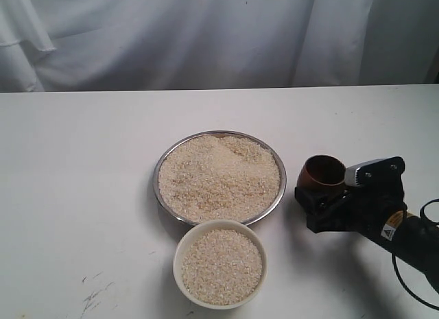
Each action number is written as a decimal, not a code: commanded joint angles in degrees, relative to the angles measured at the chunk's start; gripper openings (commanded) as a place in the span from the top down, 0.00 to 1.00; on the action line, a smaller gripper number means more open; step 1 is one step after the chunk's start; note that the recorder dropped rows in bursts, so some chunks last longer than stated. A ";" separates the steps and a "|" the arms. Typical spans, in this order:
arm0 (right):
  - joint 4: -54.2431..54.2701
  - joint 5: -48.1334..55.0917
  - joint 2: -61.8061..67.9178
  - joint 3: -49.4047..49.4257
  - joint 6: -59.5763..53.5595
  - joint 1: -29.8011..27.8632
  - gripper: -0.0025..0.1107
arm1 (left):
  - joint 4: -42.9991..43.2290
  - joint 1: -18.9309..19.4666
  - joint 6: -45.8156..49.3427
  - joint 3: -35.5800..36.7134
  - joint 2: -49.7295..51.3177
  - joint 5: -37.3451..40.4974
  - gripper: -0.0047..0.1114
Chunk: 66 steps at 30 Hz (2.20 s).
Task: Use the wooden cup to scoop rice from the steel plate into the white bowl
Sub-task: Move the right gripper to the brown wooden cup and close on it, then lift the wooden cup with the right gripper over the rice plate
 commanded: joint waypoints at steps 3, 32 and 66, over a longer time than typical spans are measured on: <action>-0.26 -2.23 -0.05 0.03 -0.09 0.05 0.88 | 0.05 0.11 -0.03 0.28 -0.24 -0.76 0.96; -12.82 53.74 -23.58 -22.51 3.33 4.25 0.98 | 0.05 0.11 -0.03 0.28 -0.24 -0.76 0.96; -50.26 99.46 -4.01 -54.10 -33.76 29.69 0.98 | 0.05 0.11 -0.03 0.28 -0.24 -0.76 0.96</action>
